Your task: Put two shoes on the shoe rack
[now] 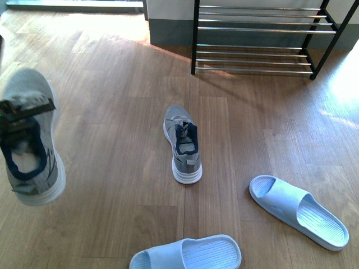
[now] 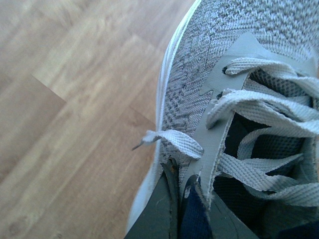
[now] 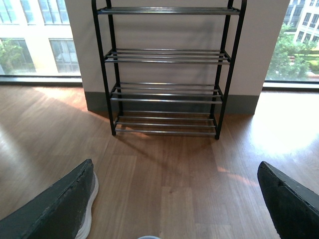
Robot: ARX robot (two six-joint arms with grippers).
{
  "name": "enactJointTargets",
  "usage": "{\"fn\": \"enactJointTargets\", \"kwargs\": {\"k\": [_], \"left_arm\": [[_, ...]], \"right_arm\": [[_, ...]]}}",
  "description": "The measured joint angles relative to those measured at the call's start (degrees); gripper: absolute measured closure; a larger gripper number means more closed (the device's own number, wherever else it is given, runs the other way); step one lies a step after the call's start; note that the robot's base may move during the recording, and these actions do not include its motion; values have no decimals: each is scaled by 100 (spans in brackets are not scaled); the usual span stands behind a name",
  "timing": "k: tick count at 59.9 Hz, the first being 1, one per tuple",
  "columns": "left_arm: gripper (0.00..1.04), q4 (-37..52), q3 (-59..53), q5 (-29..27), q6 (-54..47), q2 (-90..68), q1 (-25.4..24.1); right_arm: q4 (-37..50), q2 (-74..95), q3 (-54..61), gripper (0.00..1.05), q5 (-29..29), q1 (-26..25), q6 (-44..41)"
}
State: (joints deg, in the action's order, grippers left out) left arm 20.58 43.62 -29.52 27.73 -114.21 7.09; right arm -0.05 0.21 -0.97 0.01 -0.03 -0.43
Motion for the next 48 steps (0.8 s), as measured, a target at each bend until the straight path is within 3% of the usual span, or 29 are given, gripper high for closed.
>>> {"fn": "enactJointTargets", "kwargs": {"k": [8, 18, 48], "left_arm": [[103, -146, -1172, -686, -339, 1882, 330], [103, -962, -2433, -1884, -885, 4651, 994], [103, -968, -2468, -1912, -1117, 5010, 1062]], "right_arm": [[0, 0, 0, 9, 0, 0, 0], [0, 0, 0, 9, 0, 0, 0], [0, 0, 0, 9, 0, 0, 0]]}}
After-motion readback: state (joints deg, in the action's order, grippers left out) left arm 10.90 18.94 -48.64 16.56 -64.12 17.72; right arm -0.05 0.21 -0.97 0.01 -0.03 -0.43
